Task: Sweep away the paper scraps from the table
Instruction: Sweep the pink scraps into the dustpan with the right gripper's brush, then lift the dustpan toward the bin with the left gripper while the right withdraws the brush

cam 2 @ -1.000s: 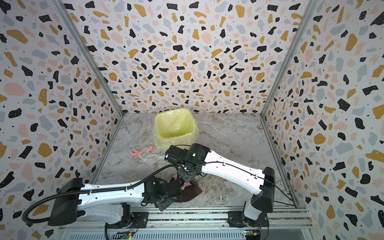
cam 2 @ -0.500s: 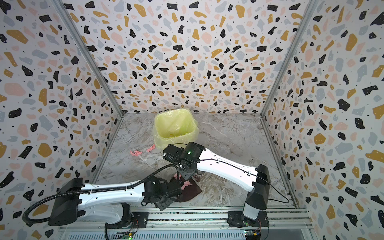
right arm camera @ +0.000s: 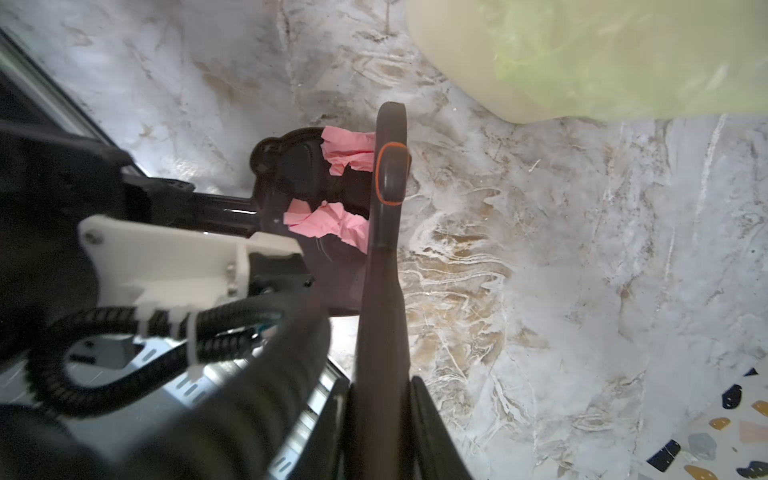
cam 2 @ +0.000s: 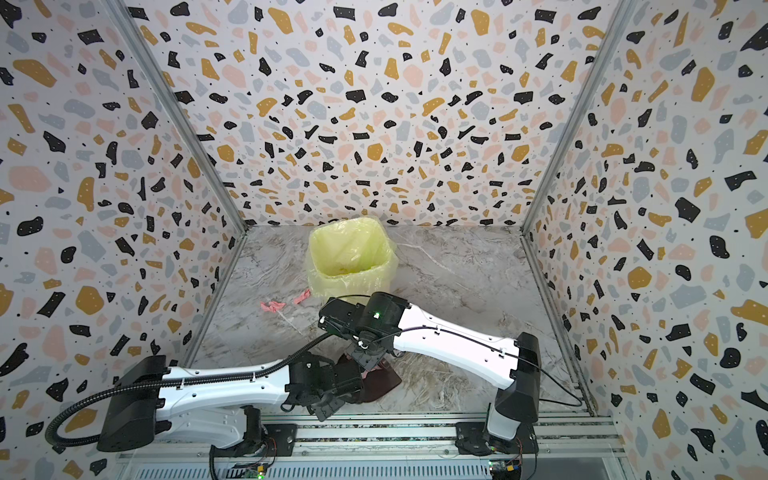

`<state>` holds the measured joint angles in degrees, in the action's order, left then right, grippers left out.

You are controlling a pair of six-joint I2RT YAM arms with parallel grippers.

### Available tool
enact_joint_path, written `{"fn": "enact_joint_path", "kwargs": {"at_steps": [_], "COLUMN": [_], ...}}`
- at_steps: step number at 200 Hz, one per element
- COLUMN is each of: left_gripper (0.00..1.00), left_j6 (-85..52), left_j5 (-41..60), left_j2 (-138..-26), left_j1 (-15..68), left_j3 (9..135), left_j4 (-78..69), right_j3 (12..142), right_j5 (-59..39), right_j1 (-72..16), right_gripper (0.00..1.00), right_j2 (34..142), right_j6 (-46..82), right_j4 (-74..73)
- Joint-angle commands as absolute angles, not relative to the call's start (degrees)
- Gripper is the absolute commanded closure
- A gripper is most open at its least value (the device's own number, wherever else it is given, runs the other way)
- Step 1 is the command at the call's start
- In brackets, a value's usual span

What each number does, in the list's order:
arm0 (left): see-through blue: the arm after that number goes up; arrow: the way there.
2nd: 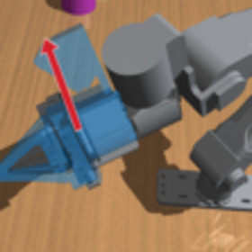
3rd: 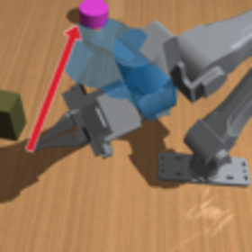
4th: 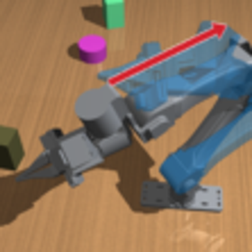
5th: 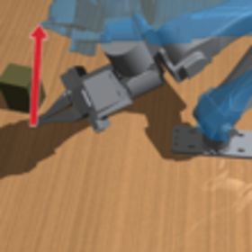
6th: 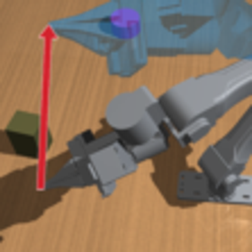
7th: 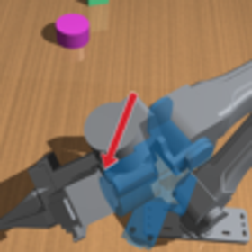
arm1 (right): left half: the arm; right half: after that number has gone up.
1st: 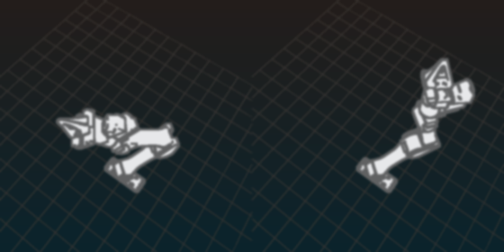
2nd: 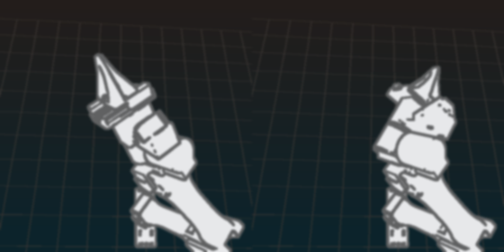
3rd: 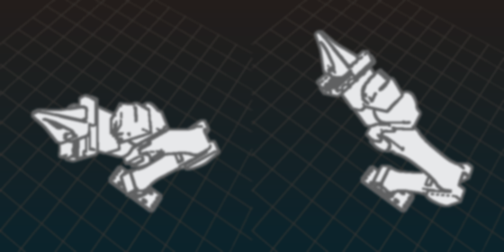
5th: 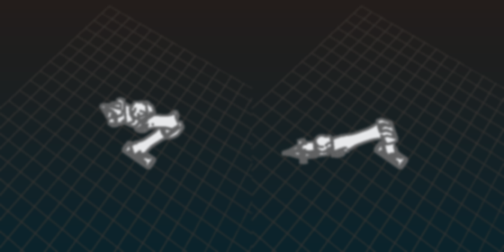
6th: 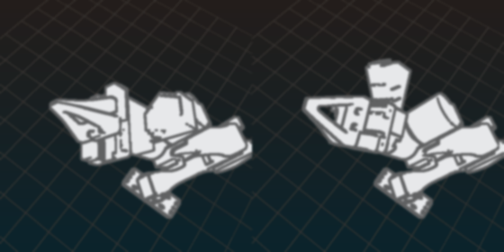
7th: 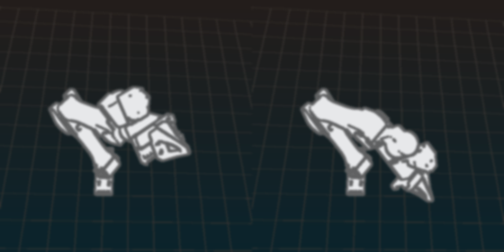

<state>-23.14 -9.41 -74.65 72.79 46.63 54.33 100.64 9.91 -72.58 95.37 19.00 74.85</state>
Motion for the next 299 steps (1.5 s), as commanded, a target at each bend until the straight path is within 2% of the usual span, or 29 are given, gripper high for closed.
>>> {"fn": "enact_joint_path", "kwargs": {"at_steps": [1,40,148,212,299], "left_gripper": [1.0,1.0,1.0,1.0,1.0], "left_j6": [-23.2,-23.3,-23.2,-22.6,-25.6], "left_j5": [-10.8,-11.6,-15.4,-17.1,-19.6], "left_j2": [-74.6,-74.6,-70.4,-67.1,-69.8], "left_j1": [72.2,72.2,72.1,73.3,82.1], "left_j3": [46.9,47.7,50.4,56.2,71.3], "left_j4": [55.2,55.7,56.4,60.7,69.3], "right_j3": [100.4,99.3,96.0,86.7,78.8], "right_j5": [4.7,6.0,9.6,2.3,-3.9], "right_j1": [-74.4,-74.4,-63.6,-49.8,-34.4], "right_gripper": [1.0,1.0,1.0,1.0,1.0], "right_j2": [92.4,91.1,78.5,66.2,57.6], "right_j6": [17.9,18.4,23.4,22.4,18.3], "right_j4": [75.7,75.8,75.1,67.1,65.1]}}
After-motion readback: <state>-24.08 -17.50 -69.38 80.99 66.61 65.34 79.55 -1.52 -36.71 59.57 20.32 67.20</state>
